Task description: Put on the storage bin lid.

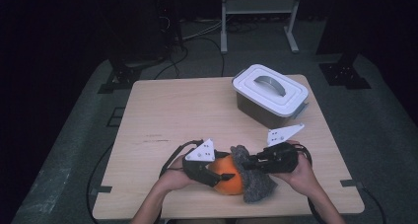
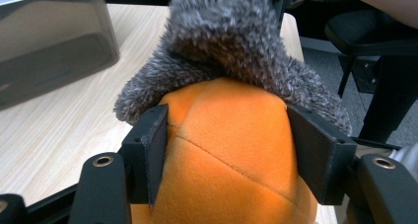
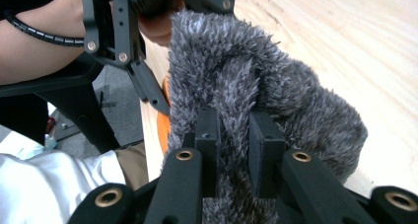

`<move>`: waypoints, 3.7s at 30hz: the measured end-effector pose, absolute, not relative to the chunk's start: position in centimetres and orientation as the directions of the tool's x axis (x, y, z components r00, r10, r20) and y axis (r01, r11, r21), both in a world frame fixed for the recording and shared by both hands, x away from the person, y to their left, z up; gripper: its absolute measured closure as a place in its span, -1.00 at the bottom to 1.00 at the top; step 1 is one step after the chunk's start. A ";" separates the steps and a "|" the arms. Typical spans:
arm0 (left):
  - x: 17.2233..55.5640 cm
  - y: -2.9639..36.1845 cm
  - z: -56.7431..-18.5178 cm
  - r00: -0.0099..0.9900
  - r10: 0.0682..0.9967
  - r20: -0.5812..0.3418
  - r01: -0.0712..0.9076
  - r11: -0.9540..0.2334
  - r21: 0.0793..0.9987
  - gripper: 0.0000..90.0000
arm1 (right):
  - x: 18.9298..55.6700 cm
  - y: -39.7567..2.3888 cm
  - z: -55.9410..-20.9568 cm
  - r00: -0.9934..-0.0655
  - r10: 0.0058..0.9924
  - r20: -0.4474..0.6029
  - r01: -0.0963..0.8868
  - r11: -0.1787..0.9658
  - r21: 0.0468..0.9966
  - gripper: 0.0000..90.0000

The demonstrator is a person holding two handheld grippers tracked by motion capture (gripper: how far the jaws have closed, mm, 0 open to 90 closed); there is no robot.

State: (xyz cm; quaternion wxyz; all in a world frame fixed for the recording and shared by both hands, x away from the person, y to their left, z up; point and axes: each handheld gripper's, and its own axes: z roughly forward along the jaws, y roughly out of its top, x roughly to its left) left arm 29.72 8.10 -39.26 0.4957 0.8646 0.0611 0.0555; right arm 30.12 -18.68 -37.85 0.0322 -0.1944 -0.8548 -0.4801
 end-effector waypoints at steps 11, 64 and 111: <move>30.2 8.8 -38.9 0.980 0.197 0.011 0.086 -0.476 0.875 -0.18 | 30.9 -19.7 -39.4 -0.906 0.329 0.267 0.413 0.544 0.730 0.70; 31.1 8.7 -40.6 0.977 0.207 -0.058 0.153 -0.481 0.863 -0.80 | 30.2 -19.6 -38.0 -0.916 0.334 0.221 0.363 0.461 0.810 0.72; 30.5 9.0 -40.9 0.987 0.156 -0.032 0.108 -0.509 0.854 -0.29 | 31.9 -23.5 -40.2 -0.848 0.435 0.304 0.485 0.405 0.775 0.69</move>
